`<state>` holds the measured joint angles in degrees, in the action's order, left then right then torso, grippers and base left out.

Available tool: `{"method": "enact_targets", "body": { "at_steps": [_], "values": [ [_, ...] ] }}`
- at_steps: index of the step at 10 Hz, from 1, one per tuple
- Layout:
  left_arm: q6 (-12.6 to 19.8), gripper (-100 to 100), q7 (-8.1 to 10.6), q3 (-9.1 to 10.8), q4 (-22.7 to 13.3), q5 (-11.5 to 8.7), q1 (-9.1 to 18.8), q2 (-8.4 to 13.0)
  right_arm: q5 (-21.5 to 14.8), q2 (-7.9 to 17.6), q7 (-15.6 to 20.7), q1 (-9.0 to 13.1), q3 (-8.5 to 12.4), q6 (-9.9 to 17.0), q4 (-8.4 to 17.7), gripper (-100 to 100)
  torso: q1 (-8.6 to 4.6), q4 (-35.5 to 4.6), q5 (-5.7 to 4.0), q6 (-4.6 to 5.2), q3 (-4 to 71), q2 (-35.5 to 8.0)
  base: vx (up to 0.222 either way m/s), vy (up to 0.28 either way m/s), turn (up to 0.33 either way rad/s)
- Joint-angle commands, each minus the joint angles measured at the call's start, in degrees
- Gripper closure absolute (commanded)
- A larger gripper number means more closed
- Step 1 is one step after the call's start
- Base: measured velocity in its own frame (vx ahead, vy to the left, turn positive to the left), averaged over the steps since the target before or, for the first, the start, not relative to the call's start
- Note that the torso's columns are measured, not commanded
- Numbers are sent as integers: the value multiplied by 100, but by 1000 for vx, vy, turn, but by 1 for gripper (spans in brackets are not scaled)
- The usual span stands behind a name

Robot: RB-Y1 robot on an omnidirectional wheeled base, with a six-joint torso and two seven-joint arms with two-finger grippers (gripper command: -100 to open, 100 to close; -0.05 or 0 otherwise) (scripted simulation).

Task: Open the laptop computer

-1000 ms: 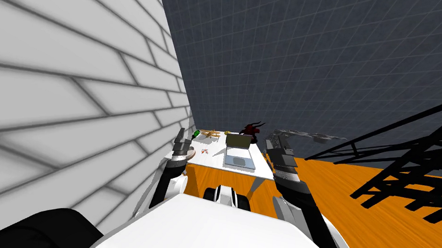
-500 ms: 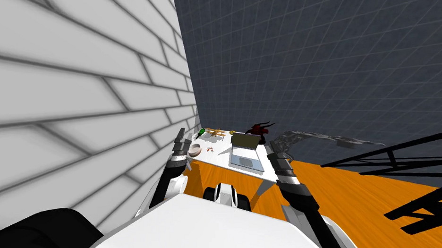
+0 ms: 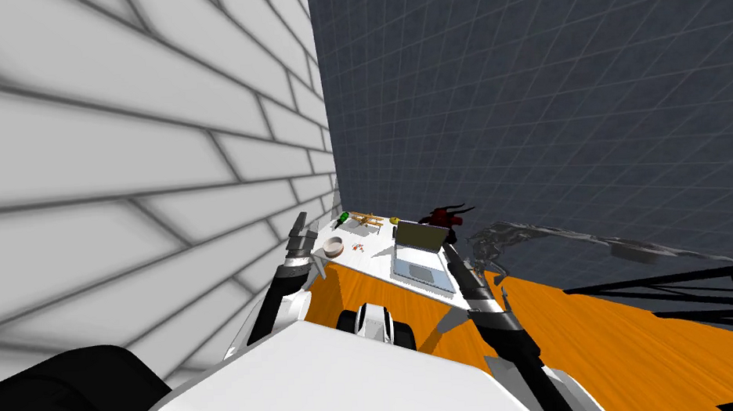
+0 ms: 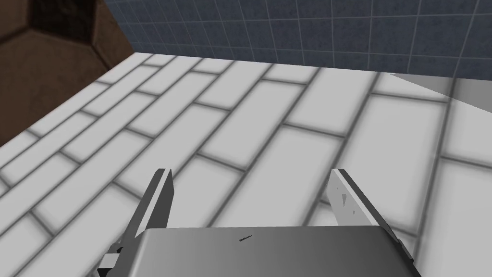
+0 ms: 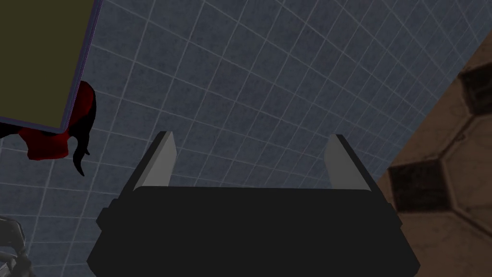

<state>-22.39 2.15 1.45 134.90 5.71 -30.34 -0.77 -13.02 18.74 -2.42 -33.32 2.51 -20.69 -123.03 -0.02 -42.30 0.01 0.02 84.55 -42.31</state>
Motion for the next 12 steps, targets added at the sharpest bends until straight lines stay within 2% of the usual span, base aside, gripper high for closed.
{"method": "enact_targets", "body": {
  "at_steps": [1,3,4,5,6,7,8,9,10,11,12],
  "values": [
    [0,0,0,0,0,0,1,0,-147,319,72,-83,98,30,155,-100,0,0,-2,-3,0,0,-5,66,64],
    [0,0,0,0,0,0,0,0,-415,722,210,-188,279,51,504,-100,5,1,-1,-3,1,1,-4,121,195],
    [0,0,0,-1,0,0,1,0,-415,841,210,-188,279,51,507,-100,20,2,4,-4,2,5,10,103,99],
    [0,0,0,0,0,0,0,0,-554,1049,285,-243,371,63,691,-100,0,2,1,0,4,7,16,93,158],
    [0,0,0,0,0,0,0,0,-554,1107,285,-243,371,63,691,-100,-6,2,-3,-3,4,6,6,83,80],
    [0,0,0,0,0,0,0,0,-696,1330,365,-298,463,77,880,-100,-8,1,-3,0,1,2,8,90,150],
    [0,0,0,0,0,0,0,0,-696,1374,365,-298,463,77,880,-100,-1,1,-2,-3,0,1,1,71,87],
    [0,0,0,0,0,0,0,0,-839,1587,451,-354,553,93,1075,-100,-3,0,-2,-1,-1,-1,3,101,220],
    [0,0,0,0,0,0,1,0,-839,1641,451,-354,553,93,1075,-100,8,1,0,-5,1,2,12,77,87],
    [0,0,0,1,0,0,0,0,-984,1862,544,-409,641,113,1275,-100,-1,1,0,1,3,4,10,86,133],
    [0,0,0,0,0,0,0,0,-984,1906,544,-409,641,113,1275,-100,2,2,-1,-3,3,4,9,71,100]
  ]
}}
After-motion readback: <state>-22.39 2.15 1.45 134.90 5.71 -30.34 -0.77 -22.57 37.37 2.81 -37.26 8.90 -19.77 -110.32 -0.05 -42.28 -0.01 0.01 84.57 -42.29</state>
